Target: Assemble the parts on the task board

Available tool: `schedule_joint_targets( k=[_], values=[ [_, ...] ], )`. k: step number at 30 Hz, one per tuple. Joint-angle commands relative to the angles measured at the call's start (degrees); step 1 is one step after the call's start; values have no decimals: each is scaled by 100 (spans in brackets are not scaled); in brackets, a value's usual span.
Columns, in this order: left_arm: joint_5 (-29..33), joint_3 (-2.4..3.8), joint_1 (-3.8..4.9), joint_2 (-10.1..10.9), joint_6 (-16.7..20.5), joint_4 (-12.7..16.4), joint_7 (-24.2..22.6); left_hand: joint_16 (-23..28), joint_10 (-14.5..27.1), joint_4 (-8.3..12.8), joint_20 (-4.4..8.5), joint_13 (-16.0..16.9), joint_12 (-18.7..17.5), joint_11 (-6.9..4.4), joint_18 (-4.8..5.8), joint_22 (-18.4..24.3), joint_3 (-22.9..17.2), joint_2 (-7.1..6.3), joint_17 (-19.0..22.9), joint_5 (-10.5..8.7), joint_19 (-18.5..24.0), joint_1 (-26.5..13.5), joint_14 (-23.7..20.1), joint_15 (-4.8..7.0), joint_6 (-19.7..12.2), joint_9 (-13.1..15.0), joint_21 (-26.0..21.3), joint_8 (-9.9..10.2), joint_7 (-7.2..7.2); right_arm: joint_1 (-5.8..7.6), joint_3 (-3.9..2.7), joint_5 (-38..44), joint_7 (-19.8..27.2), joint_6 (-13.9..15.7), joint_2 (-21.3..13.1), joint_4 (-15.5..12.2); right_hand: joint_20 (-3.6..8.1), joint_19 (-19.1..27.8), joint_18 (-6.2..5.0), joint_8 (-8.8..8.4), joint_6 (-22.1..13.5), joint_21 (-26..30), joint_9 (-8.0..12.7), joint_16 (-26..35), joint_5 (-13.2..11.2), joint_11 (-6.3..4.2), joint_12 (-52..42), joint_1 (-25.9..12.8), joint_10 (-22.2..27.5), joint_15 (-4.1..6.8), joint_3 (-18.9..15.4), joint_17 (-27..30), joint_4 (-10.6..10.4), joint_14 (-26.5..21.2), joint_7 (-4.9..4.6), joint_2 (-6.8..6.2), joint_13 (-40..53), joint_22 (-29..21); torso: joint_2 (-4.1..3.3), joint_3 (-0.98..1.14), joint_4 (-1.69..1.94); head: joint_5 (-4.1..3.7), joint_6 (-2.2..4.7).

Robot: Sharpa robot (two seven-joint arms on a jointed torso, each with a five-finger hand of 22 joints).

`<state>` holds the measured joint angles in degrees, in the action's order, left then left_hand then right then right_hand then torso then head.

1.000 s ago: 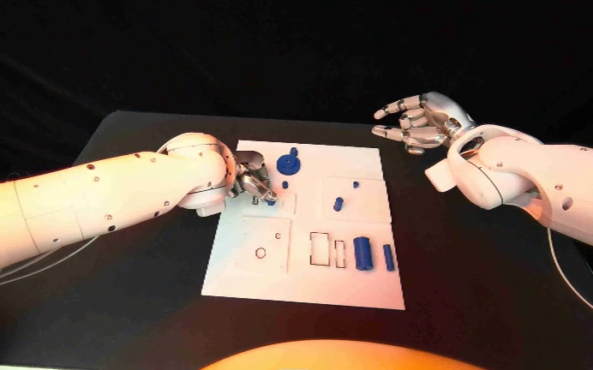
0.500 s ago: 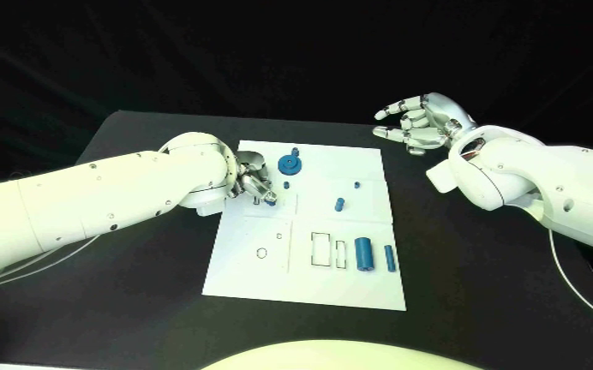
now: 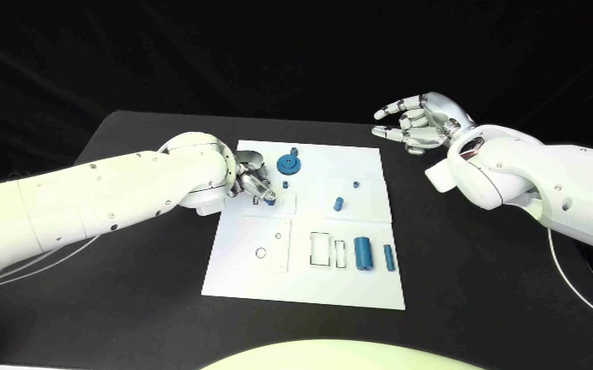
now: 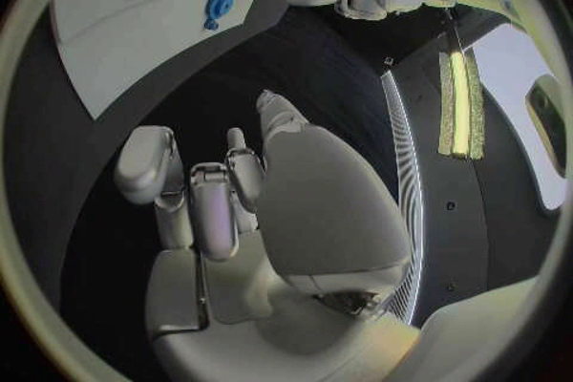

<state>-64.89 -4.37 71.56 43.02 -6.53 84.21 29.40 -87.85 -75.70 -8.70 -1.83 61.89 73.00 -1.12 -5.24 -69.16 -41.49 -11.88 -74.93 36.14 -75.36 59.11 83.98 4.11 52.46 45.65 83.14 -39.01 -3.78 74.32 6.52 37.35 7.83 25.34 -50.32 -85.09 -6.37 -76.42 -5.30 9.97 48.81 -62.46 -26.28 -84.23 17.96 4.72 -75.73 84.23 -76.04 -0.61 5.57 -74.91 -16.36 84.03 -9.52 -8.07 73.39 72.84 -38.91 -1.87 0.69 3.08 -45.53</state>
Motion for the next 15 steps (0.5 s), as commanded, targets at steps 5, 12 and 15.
schedule_joint_targets(
  k=[5,12,15],
  values=[
    [-11,-9,-28,9,137,26,-15,-27,-51,1294,-4,42,42,-2,80,-17,-1243,55,-1061,29,-40,-23,485,31,80,12,34,-48,57,-4,-1,55,29,-12,-8,-9,-2,37,-66,45,-41,24,2,23,42,1,21,-7,31,21,42,-158,-9,262,-14,-43,0,-2,0,0,4,-3,-8],
    [-19,-9,-33,9,161,48,-17,-24,-54,1295,-3,38,41,-6,82,-30,-1237,61,-1052,28,-49,-31,483,33,85,13,38,-52,62,-4,-1,55,29,-12,-10,-12,-2,37,-66,45,-41,24,2,23,42,1,21,-7,31,21,42,-158,-9,262,-14,-43,0,-2,1,-1,4,2,-16],
    [-37,-9,-36,9,167,51,-17,-26,-59,1296,-3,46,45,-7,83,-32,-1237,62,-1058,29,-50,-31,484,33,86,13,38,-53,63,-4,-1,55,29,-11,-11,-12,-2,37,-66,45,-41,24,2,23,42,1,21,-7,31,21,42,-158,-9,262,-14,-43,0,-2,2,0,4,3,-17]
  ],
)
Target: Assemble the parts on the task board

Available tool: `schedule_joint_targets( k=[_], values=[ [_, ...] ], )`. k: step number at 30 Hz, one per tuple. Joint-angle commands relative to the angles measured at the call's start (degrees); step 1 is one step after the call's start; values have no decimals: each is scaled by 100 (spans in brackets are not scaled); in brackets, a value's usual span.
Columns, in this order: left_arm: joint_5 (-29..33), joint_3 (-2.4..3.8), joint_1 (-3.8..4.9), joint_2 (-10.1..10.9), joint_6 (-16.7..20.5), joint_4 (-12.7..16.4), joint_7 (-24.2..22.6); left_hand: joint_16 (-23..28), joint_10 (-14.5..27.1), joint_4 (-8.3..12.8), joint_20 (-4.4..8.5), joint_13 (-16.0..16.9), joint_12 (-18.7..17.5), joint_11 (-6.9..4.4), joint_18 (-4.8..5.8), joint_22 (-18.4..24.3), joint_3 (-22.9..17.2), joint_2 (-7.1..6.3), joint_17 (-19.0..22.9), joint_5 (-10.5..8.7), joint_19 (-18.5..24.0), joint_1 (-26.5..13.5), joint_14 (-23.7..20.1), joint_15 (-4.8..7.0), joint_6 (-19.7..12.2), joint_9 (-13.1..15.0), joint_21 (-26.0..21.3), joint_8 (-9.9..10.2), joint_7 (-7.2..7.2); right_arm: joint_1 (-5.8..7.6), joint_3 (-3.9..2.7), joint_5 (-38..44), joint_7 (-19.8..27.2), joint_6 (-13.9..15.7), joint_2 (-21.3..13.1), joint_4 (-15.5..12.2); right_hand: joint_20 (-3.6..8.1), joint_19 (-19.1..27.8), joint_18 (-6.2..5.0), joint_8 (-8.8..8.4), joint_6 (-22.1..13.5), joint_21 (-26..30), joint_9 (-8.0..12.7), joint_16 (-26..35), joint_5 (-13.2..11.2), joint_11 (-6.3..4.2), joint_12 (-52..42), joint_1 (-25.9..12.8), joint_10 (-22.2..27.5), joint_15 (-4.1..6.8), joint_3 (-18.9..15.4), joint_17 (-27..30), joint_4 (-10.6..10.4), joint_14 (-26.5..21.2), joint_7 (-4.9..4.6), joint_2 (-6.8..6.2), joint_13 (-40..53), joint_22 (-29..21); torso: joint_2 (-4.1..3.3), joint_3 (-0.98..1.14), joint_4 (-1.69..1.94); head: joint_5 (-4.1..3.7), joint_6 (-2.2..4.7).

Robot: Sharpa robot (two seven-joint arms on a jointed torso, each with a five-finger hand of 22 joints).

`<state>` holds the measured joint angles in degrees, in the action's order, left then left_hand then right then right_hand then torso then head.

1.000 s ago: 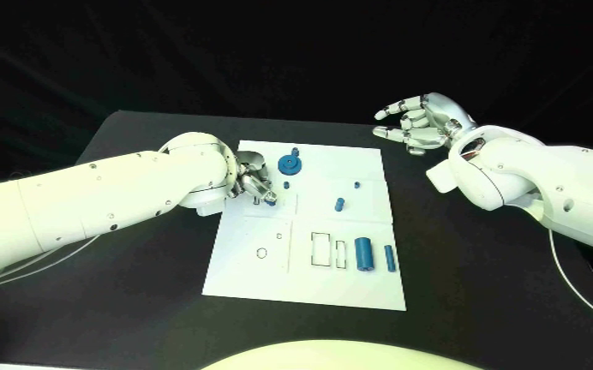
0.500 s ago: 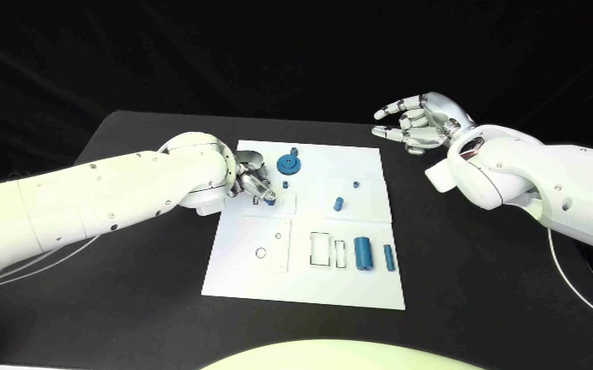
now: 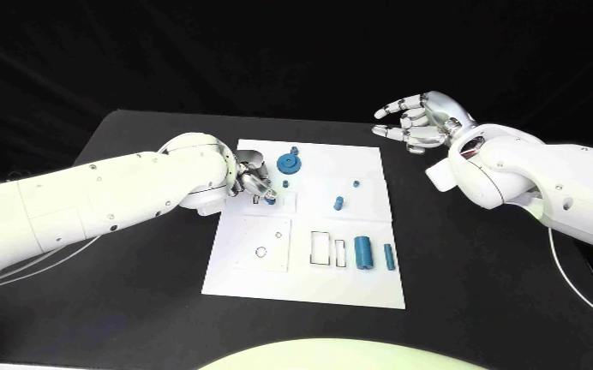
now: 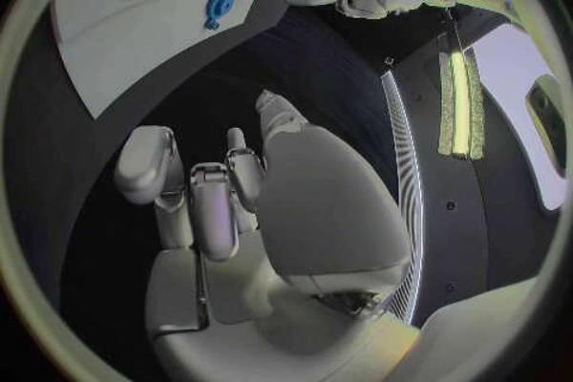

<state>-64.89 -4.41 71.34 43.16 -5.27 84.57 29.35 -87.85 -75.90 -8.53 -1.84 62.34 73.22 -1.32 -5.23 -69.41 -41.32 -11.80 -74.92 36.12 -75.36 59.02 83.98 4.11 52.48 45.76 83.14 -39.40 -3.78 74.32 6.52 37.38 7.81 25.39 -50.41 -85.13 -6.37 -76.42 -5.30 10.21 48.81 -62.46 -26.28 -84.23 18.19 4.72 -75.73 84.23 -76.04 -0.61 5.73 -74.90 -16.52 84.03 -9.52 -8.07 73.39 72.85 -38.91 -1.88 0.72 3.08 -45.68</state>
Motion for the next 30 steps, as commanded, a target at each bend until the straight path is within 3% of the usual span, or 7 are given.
schedule_joint_targets(
  k=[1,14,30],
  values=[
    [-47,-6,-16,-6,44,15,-13,-26,-38,1280,-3,1,24,14,82,-6,-1253,53,-1058,30,-50,-21,484,33,84,2,38,-14,63,-4,-1,51,31,-16,-2,-9,-2,37,-67,21,-41,24,2,23,19,1,21,-7,30,21,26,-158,7,262,-14,-43,0,-3,2,0,1,4,-2],
    [-202,-6,-64,-28,52,9,-15,-28,-37,1293,-2,-8,18,8,86,-23,-1257,62,-1061,35,-62,-15,485,39,85,2,44,-15,69,-4,-1,52,31,-20,-10,-21,-2,39,-68,26,-41,33,2,26,23,1,22,-13,29,22,29,-156,6,262,-13,-44,-1,-8,-5,-2,-5,-8,-14],
    [-286,-7,-105,-32,-232,17,-10,-57,-130,1322,-1,120,97,-3,93,-45,-1123,24,-1128,13,-77,-31,503,43,117,-4,44,-33,84,-4,-1,52,28,-33,-24,-23,-1,38,-69,34,-43,39,3,32,27,0,21,-23,25,23,34,-147,4,260,-12,-45,-2,-10,3,2,-2,-22,-51]
  ],
)
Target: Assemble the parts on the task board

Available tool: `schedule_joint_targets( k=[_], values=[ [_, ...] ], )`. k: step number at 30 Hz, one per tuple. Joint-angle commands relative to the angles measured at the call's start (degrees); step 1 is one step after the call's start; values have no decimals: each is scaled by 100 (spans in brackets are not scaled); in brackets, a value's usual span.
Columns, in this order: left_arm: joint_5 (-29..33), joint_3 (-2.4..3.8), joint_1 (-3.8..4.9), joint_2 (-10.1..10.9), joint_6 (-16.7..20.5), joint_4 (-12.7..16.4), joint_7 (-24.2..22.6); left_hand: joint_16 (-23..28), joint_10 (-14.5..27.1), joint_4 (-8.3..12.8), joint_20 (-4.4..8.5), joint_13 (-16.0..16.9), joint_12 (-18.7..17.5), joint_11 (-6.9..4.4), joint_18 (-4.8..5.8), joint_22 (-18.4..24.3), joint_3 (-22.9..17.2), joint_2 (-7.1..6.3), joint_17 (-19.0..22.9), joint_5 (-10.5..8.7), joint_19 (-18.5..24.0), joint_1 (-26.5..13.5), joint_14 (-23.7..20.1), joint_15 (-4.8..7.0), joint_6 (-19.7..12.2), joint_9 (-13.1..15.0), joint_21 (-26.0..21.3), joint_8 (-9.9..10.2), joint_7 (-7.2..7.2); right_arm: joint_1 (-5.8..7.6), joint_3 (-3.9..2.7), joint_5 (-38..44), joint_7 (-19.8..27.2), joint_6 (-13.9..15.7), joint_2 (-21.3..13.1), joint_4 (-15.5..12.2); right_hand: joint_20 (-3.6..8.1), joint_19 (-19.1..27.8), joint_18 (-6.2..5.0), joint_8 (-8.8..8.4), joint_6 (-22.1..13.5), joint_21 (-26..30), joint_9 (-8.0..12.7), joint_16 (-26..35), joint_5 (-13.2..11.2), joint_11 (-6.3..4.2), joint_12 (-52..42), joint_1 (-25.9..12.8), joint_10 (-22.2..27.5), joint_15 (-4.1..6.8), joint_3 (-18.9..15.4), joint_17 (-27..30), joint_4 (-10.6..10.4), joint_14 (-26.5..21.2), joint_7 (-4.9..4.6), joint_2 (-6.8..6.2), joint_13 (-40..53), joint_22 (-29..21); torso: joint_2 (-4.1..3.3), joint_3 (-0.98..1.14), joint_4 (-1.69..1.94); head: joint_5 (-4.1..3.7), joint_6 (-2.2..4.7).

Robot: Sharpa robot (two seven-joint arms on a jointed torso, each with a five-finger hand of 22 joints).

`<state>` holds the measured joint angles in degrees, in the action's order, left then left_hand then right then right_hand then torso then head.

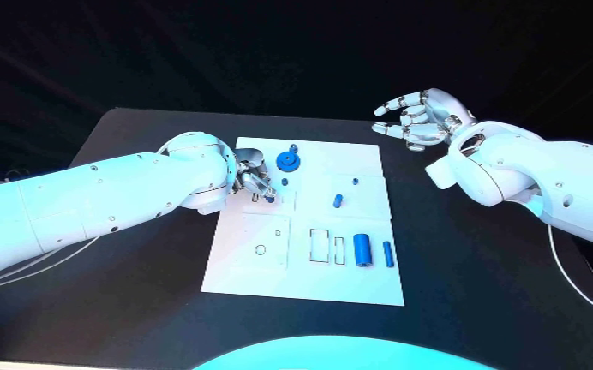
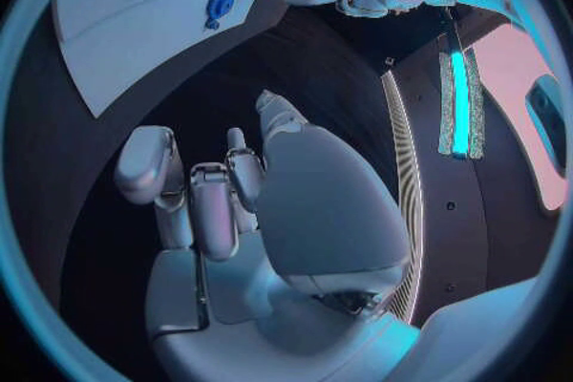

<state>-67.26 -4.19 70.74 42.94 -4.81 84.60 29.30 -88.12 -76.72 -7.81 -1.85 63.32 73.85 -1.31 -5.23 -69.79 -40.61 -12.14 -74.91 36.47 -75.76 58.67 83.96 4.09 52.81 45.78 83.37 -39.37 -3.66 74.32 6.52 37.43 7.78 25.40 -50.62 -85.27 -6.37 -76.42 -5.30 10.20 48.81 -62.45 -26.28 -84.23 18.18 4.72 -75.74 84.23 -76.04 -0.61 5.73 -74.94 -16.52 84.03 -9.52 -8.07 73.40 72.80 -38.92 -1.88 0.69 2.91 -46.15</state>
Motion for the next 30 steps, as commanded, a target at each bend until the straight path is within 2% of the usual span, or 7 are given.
schedule_joint_targets(
  k=[1,15,21,30],
  values=[
    [-48,-28,-46,-10,-292,17,-4,-37,-71,1248,-1,56,54,-8,93,-6,-1159,57,-1146,-25,-35,4,509,46,91,-9,18,-40,76,-4,-1,47,30,-35,-4,-9,-1,38,-68,34,-43,39,3,32,27,0,21,-23,26,23,34,-144,4,260,-12,-45,-2,-5,4,2,1,-4,-7],
    [5,-28,-49,-5,-442,25,-7,-97,-229,1186,-5,274,176,-39,104,-41,-887,83,-1286,-57,-63,25,546,57,168,-50,3,-62,122,-4,-1,47,25,-50,-4,-1,0,32,-66,42,-43,33,3,31,32,-1,21,-33,23,24,39,-150,2,263,-11,-43,-3,0,6,3,2,-7,-13],
    [47,-28,-49,-2,-424,23,-11,-112,-254,1153,-6,288,181,-49,108,-53,-806,97,-1322,-71,-75,28,555,63,190,-70,0,-60,137,-4,-1,47,24,-49,-4,1,0,32,-66,42,-43,33,3,31,32,-1,21,-33,23,24,39,-150,2,263,-11,-43,-3,0,2,5,1,-9,6],
    [122,-25,-50,39,-82,67,-45,-113,-262,1149,-3,291,175,-61,110,-66,-773,127,-1326,-70,-87,69,556,72,201,-89,-1,-53,148,-4,-1,47,31,-38,-5,2,1,39,-70,49,-46,56,3,38,38,-2,26,-43,24,25,46,-138,1,261,-10,-40,-10,-12,3,2,0,-8,10]
  ],
)
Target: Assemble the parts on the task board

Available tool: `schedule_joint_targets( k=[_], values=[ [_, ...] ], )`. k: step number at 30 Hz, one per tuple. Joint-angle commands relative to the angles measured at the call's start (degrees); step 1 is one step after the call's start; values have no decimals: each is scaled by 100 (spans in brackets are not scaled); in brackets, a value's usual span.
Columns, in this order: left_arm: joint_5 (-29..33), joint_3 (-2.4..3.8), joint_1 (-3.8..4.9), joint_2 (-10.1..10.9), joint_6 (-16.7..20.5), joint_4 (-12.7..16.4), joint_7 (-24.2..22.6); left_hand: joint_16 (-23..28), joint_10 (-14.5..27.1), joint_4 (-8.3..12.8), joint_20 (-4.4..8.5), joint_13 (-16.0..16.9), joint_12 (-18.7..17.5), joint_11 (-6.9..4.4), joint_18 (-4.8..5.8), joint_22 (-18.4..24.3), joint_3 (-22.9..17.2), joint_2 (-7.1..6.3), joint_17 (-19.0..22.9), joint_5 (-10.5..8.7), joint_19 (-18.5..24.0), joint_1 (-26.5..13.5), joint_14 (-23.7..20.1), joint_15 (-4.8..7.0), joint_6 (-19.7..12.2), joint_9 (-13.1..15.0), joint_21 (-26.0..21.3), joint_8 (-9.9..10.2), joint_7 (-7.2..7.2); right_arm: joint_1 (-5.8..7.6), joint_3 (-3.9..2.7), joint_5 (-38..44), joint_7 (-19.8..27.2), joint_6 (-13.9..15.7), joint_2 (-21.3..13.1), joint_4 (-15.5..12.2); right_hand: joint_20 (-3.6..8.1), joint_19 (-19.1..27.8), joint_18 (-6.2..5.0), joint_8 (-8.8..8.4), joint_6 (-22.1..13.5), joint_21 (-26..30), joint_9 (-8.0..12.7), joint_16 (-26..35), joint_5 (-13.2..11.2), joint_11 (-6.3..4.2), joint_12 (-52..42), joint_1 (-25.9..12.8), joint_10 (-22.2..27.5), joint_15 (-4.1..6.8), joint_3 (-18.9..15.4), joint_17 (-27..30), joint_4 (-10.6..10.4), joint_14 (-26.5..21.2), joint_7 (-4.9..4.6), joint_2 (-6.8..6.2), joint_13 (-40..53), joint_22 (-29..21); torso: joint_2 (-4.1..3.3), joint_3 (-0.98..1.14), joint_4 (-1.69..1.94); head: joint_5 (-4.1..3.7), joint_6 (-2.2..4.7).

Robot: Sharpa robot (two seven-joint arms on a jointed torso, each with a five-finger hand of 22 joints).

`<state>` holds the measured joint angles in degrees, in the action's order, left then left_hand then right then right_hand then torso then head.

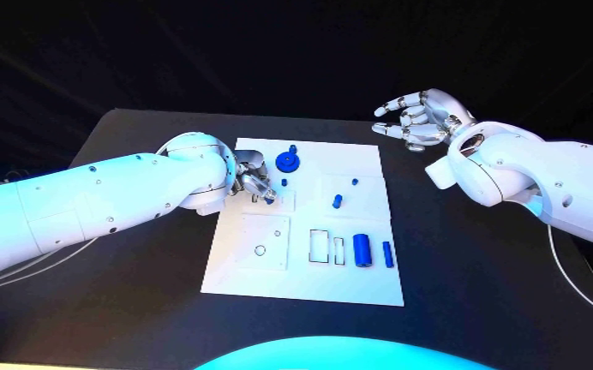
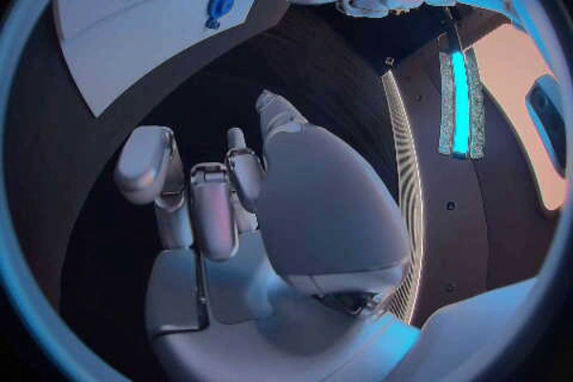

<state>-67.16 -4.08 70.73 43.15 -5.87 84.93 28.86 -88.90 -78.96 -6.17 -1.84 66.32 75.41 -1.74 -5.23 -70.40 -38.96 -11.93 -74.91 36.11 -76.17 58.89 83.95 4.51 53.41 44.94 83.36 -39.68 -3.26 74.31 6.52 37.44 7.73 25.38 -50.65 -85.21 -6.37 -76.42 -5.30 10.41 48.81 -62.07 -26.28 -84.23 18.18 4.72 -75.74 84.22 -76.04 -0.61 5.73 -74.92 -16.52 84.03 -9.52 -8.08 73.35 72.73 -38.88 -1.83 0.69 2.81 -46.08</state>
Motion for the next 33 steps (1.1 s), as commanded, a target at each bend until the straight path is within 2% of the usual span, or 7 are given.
schedule_joint_targets(
  k=[1,13,18,26,33],
  values=[
    [140,-34,-50,32,87,53,-11,-35,-36,988,-3,-16,14,-19,111,-8,-937,111,-1325,-33,-49,58,556,31,141,-8,0,-20,109,-4,-1,46,37,-36,-1,-3,1,39,-71,27,-46,17,3,38,38,-2,26,-42,24,25,46,-140,1,261,-10,-39,-5,-5,0,-2,1,1,14],
    [501,31,-49,330,1041,365,-340,7,10,981,8,-101,-62,-13,110,-8,-918,148,-1223,-64,-55,134,528,36,130,-52,-3,16,95,-5,-1,46,47,-22,-4,11,1,37,-70,30,-48,17,4,39,41,-2,25,-49,21,25,48,-140,-1,261,-10,-38,-4,-4,5,3,3,-2,16],
    [539,46,-48,409,1300,456,-448,10,18,970,9,-119,-77,-11,109,-5,-907,153,-1216,-79,-54,141,526,36,128,-61,-5,24,92,-5,-1,46,47,-19,-7,11,1,37,-70,32,-49,19,4,41,42,-2,24,-57,20,25,49,-136,-4,260,-10,-36,-4,-5,-1,1,1,1,21],
    [442,51,-49,400,1417,460,-488,18,27,937,11,-151,-108,-8,110,-4,-870,166,-1199,-123,-56,164,522,34,123,-87,-8,46,88,-5,-1,46,45,-18,-13,3,1,37,-70,32,-49,19,4,41,42,-2,24,-57,20,25,49,-136,-4,260,-10,-36,-4,-5,-4,5,1,6,12],
    [177,43,-50,284,1175,338,-303,29,47,886,10,-207,-157,-3,111,-3,-808,187,-1172,-166,-57,189,514,31,115,-115,-14,71,83,-5,-1,46,41,-18,-17,-5,2,34,-69,36,-52,18,5,40,43,-2,22,-71,17,26,51,-141,-6,262,-10,-34,-2,-3,-8,0,-10,8,-20]
  ],
)
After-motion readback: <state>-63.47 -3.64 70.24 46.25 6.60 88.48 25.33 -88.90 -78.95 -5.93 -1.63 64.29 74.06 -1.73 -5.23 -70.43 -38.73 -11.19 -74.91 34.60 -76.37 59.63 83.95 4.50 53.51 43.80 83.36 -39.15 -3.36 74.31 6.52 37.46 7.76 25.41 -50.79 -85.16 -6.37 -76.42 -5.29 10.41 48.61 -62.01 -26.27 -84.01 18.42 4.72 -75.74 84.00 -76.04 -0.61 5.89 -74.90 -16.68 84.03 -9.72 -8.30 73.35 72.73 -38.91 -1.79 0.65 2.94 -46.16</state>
